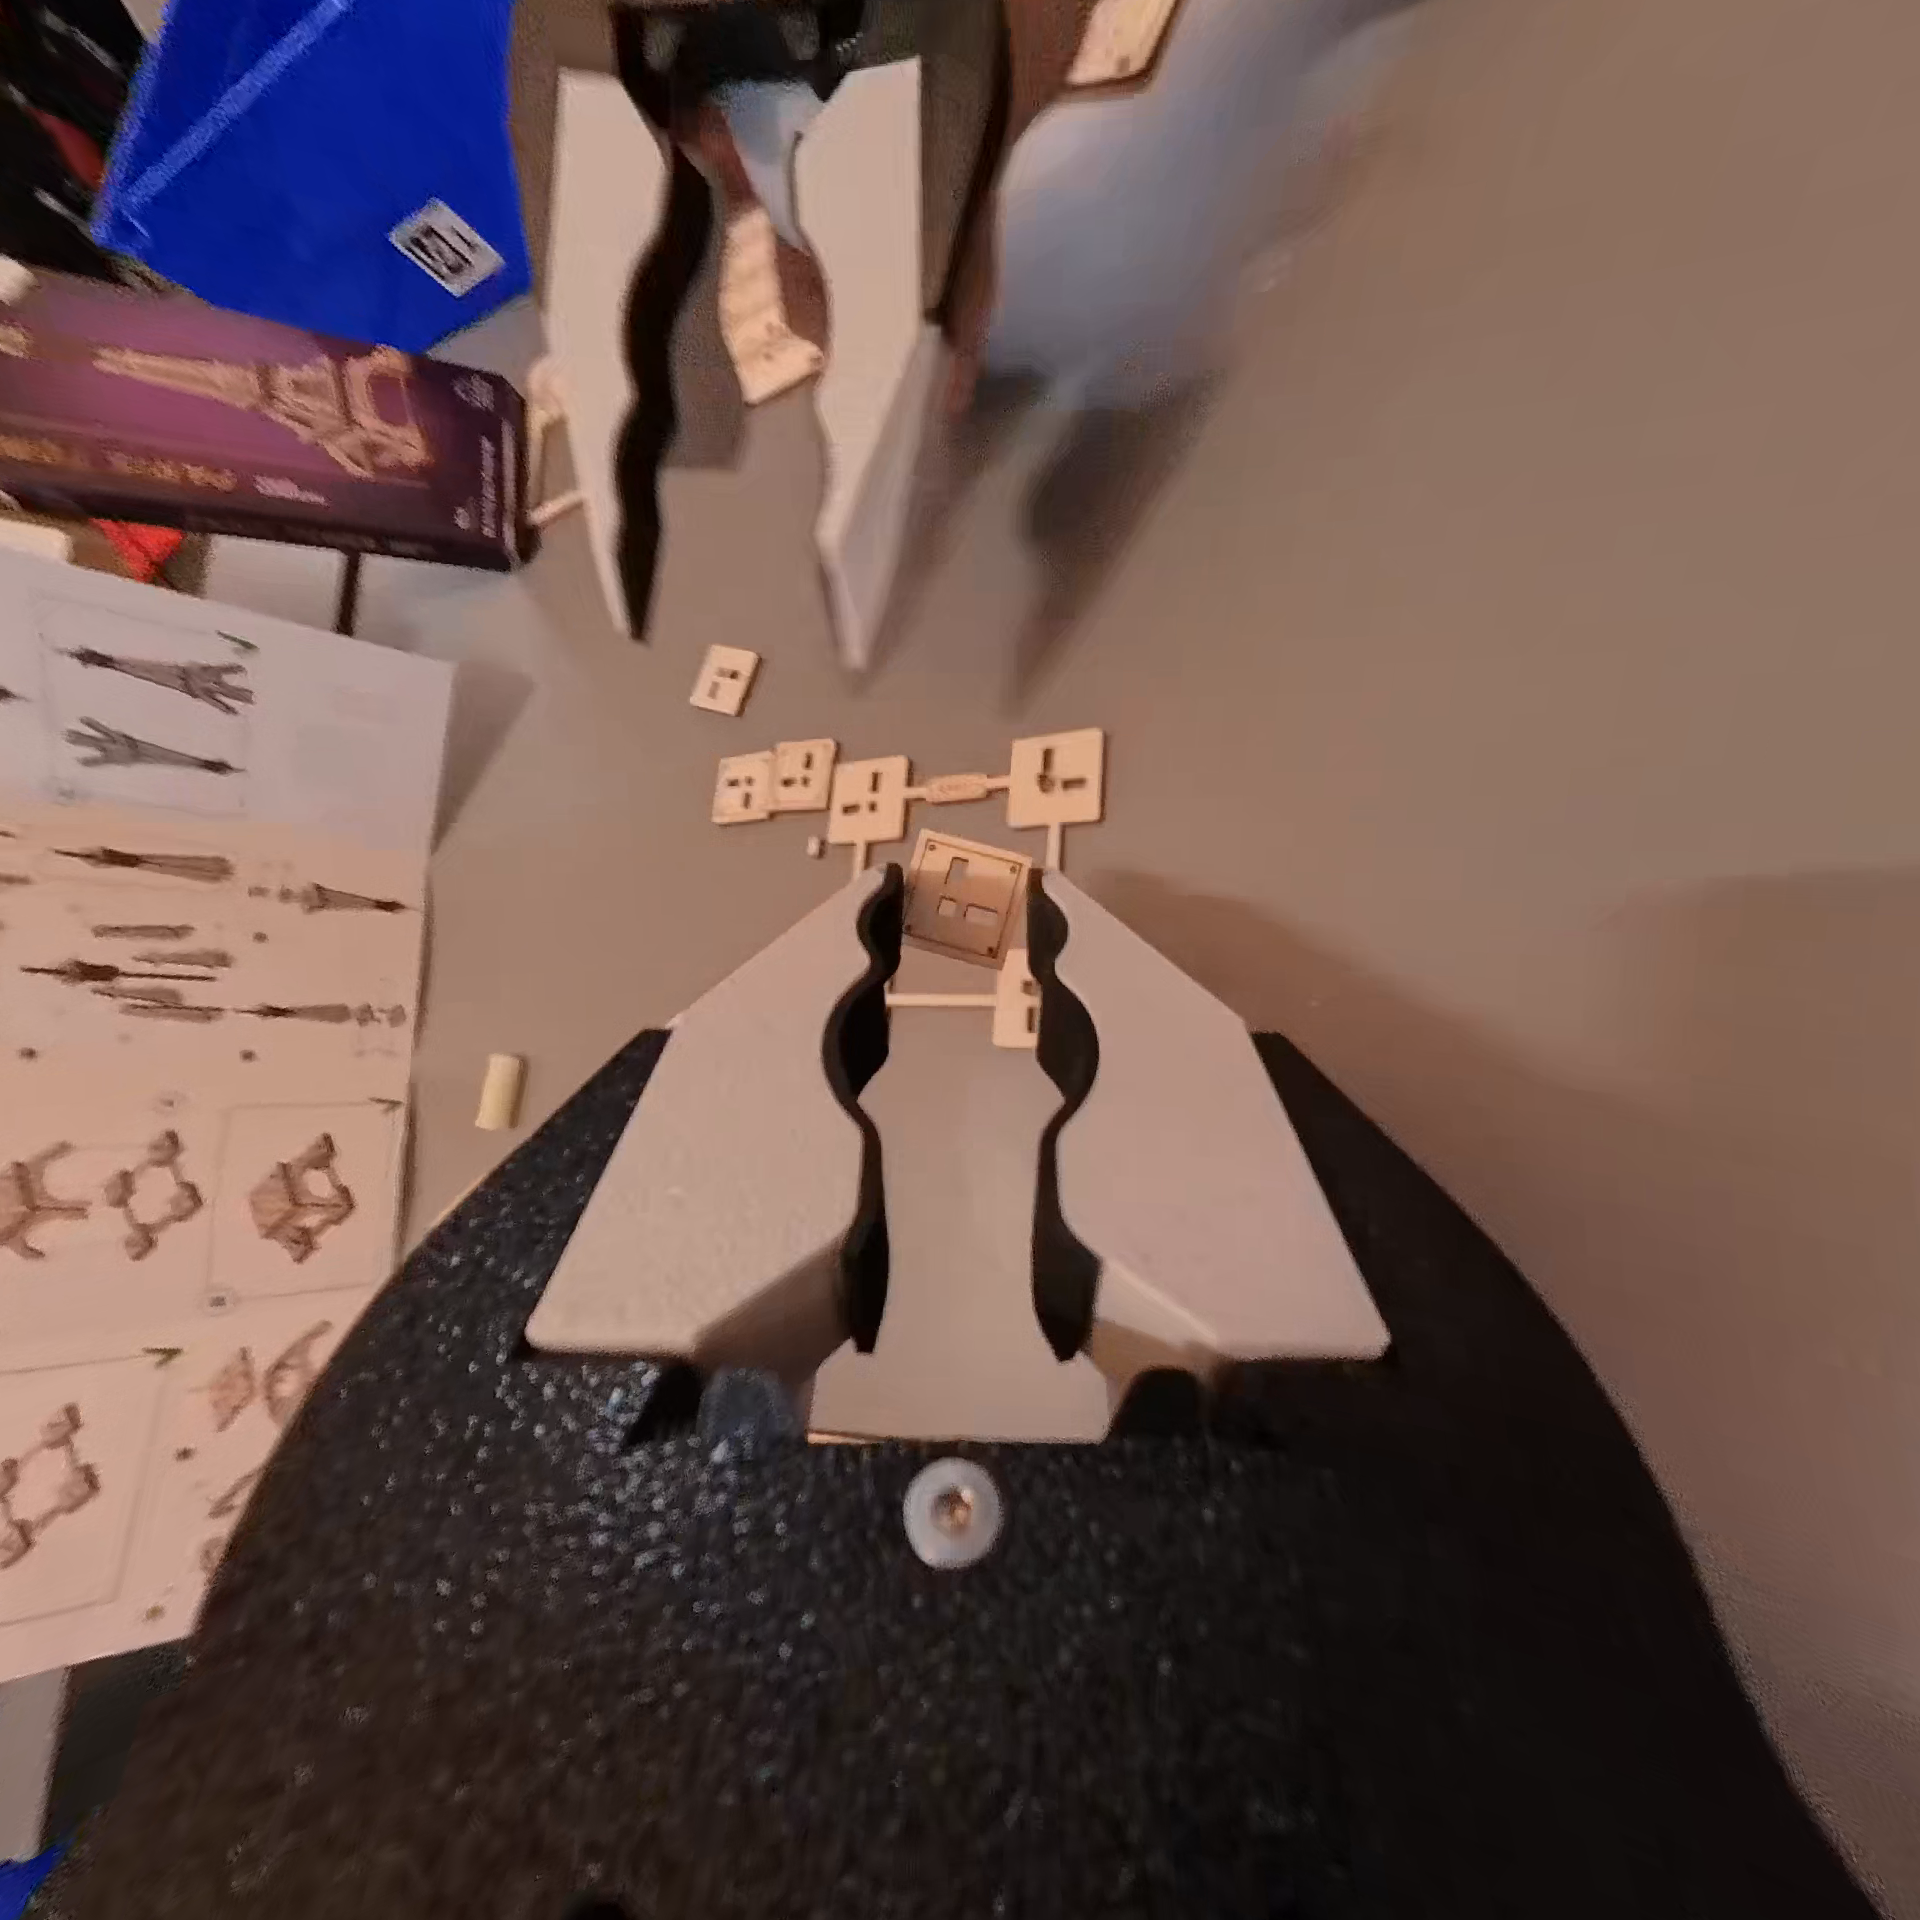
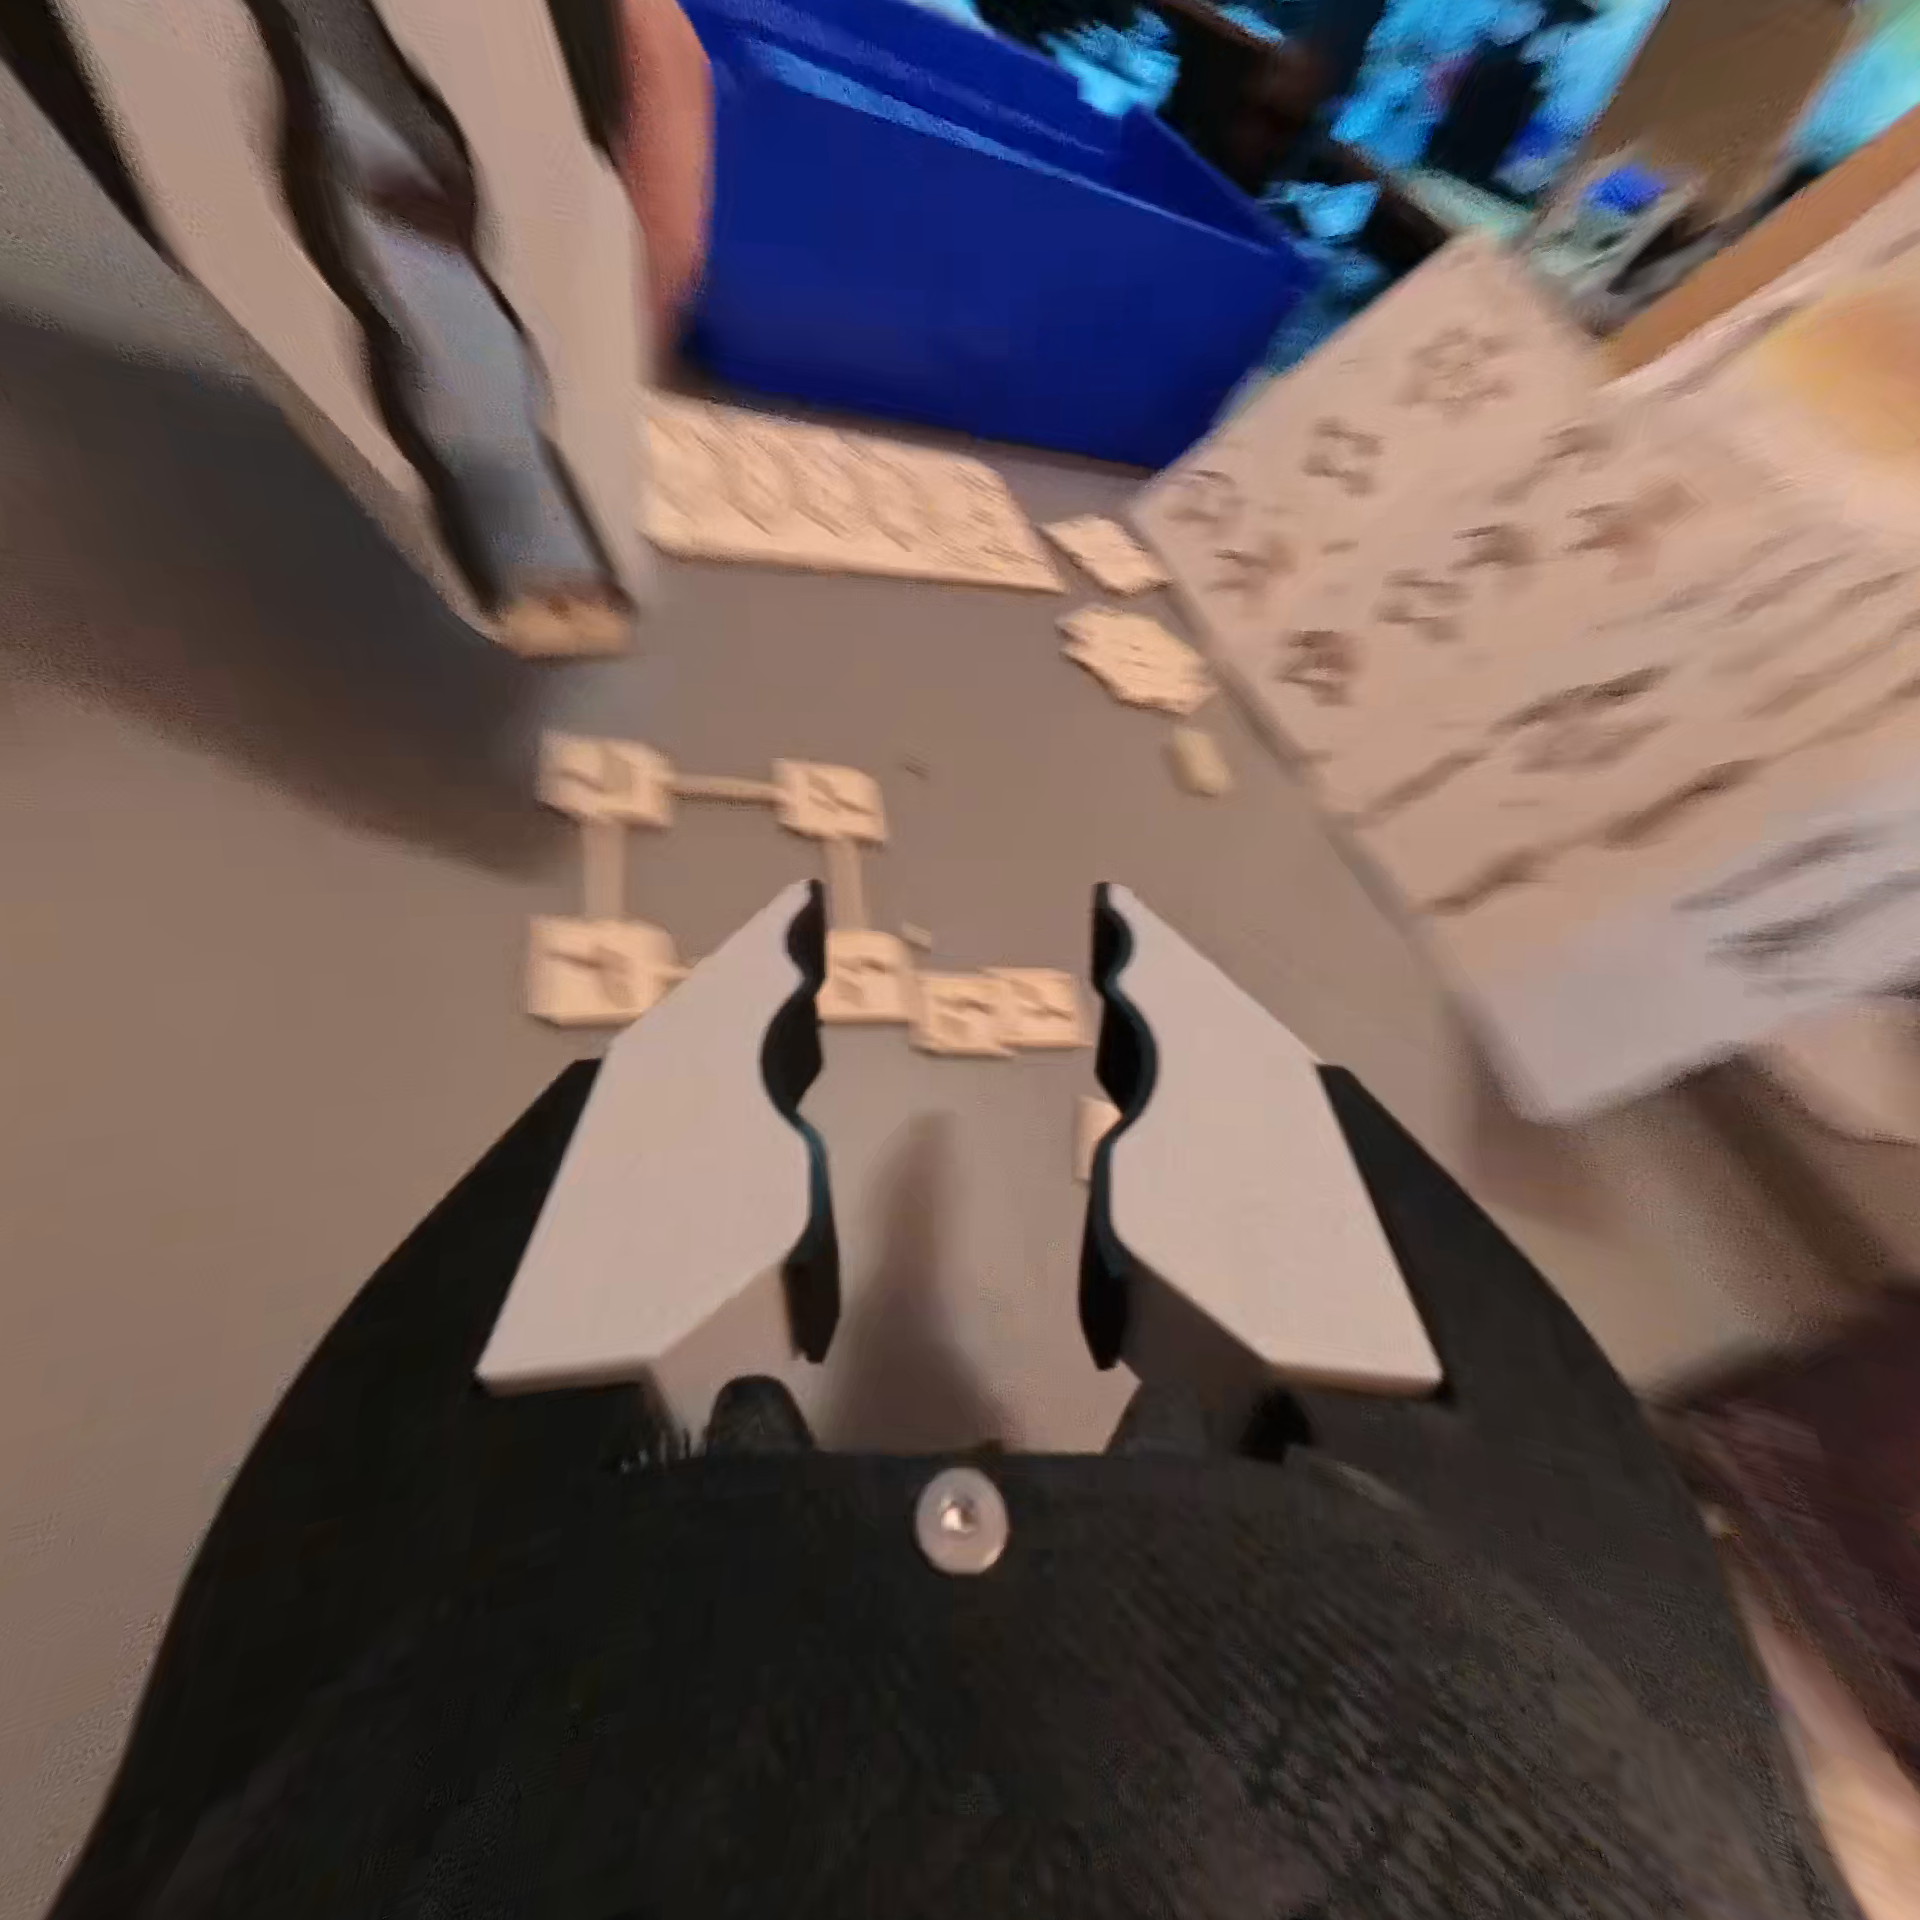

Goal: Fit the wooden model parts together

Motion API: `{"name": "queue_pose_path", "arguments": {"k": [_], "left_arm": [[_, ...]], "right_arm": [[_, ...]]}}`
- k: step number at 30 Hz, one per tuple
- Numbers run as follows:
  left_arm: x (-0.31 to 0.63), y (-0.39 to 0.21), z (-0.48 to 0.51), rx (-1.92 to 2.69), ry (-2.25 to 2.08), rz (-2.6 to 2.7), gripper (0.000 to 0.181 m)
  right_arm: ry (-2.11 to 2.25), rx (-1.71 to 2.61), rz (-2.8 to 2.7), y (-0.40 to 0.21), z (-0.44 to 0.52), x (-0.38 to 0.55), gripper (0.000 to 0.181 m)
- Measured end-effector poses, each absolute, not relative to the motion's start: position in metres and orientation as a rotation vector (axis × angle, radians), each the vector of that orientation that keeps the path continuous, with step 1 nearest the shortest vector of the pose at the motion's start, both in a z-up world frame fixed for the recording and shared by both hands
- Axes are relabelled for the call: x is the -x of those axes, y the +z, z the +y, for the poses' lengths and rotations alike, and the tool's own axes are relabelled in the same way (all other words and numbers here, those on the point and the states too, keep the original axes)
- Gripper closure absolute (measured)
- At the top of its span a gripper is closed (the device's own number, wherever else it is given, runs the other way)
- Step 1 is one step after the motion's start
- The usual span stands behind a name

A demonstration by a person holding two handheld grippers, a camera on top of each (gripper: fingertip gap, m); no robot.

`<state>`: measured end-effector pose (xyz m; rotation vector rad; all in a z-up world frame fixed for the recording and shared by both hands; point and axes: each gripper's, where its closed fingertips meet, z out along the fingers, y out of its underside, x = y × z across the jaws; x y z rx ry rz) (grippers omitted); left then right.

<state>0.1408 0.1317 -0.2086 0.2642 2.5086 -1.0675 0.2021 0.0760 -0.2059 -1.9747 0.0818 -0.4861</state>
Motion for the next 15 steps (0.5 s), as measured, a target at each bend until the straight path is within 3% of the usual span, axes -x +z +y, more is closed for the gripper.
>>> {"name": "queue_pose_path", "arguments": {"k": [6, 8, 9, 15], "left_arm": [[-0.144, -0.188, 0.116, -0.354, -1.028, 2.332, 0.16], [-0.143, -0.185, 0.113, -0.388, -0.985, 2.292, 0.16], [-0.141, -0.184, 0.112, -0.399, -0.976, 2.281, 0.16], [-0.137, -0.174, 0.103, -0.418, -0.991, 2.209, 0.161]], "right_arm": [[0.261, 1.639, 0.221, -0.165, 0.111, -0.142, 0.142], [0.382, 1.553, 0.27, -0.157, 0.112, -0.139, 0.168], [0.409, 1.537, 0.299, -0.157, 0.112, -0.141, 0.171], [0.432, 1.569, 0.329, -0.169, 0.111, -0.142, 0.166]]}}
